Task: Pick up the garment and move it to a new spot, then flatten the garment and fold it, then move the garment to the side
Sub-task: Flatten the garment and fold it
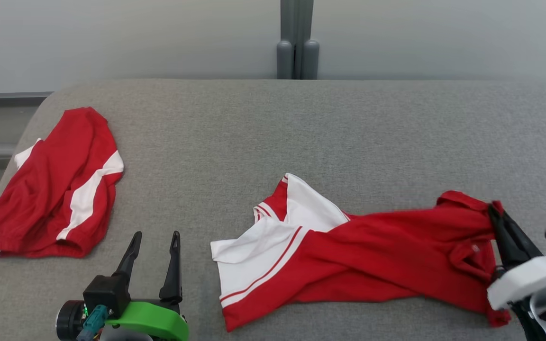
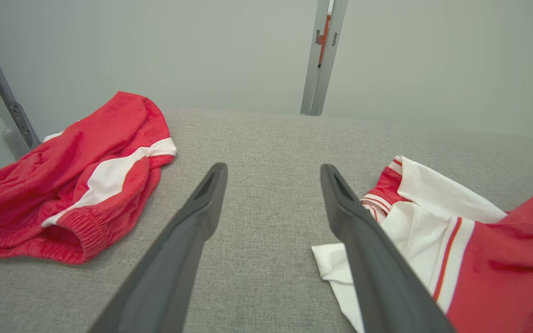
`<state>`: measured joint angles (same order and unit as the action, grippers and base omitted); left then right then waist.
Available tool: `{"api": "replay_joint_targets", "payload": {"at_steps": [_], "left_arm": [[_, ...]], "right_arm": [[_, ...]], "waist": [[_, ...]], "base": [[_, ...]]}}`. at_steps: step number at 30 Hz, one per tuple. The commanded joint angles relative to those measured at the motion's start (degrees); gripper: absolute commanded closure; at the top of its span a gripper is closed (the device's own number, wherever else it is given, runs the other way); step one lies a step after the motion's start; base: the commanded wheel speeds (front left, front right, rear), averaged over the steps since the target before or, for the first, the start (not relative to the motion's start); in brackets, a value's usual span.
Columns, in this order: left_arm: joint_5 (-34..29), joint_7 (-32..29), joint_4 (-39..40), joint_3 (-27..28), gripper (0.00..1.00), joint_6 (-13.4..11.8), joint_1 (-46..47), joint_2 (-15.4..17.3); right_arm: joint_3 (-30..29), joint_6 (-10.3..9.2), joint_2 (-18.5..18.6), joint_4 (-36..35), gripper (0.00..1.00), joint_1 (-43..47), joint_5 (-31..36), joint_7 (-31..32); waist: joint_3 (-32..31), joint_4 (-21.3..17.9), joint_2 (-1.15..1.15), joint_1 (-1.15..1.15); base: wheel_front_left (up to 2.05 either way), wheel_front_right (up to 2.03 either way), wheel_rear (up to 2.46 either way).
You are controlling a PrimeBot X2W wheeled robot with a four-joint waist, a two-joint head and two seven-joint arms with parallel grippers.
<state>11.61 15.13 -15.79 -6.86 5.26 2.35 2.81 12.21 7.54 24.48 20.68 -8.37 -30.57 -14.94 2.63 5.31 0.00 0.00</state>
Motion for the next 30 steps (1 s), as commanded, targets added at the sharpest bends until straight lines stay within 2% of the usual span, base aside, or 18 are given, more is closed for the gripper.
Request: {"api": "replay_joint_targets", "payload": {"at_steps": [1,5,8,9,10,15,21,30], "left_arm": [[0.51,0.02,0.13,0.25,0.0,-0.29,-0.62,0.16],[0.19,0.02,0.43,0.2,0.0,-0.28,-0.53,0.16],[0.0,0.02,0.44,-0.02,0.0,-0.12,0.35,0.16],[-0.12,0.02,0.4,-0.14,0.0,-0.05,0.68,0.16],[-0.28,0.02,0.28,-0.16,0.0,0.03,0.87,0.16],[-0.69,0.02,-0.04,0.27,0.0,0.29,0.98,0.16],[-1.3,0.02,-0.46,0.75,0.0,0.74,0.66,0.16],[-2.97,0.02,-1.4,-0.02,0.0,1.4,3.47,0.8]], "right_arm": [[-2.92,-0.09,-0.75,-2.33,1.0,3.71,0.52,-0.22],[-9.94,-0.1,-3.25,-7.34,1.0,11.22,1.3,0.56],[-12.59,-0.08,-5.62,-9.51,1.0,14.62,1.35,2.51],[-13.25,-0.09,-5.94,-10.13,0.42,15.61,1.85,3.1],[-14.04,-0.09,-6.33,-10.72,0.0,16.19,2.49,3.24],[-15.97,-0.07,-8.67,-13.86,0.0,17.39,5.0,2.32],[-14.94,-0.07,-10.26,-18.18,0.0,15.75,8.32,0.62],[-6.98,-0.08,-13.29,-17.88,0.0,13.26,11.03,-0.11]], "waist": [[-0.07,-1.83,0.0,0.0],[0.23,-3.68,0.0,0.0],[0.55,-4.43,0.0,0.0],[0.65,-4.54,0.0,0.0],[0.71,-4.65,0.0,0.0],[0.58,-5.09,0.0,0.0],[-0.19,-5.49,0.0,0.0],[-0.42,-6.5,0.0,0.0]], "base": [[0.0,0.0,0.0],[0.0,0.0,0.0],[0.0,0.0,0.0],[0.0,0.0,0.0],[0.0,0.0,0.0],[0.0,0.0,0.0],[0.0,0.0,0.0],[0.0,0.0,0.0]]}}
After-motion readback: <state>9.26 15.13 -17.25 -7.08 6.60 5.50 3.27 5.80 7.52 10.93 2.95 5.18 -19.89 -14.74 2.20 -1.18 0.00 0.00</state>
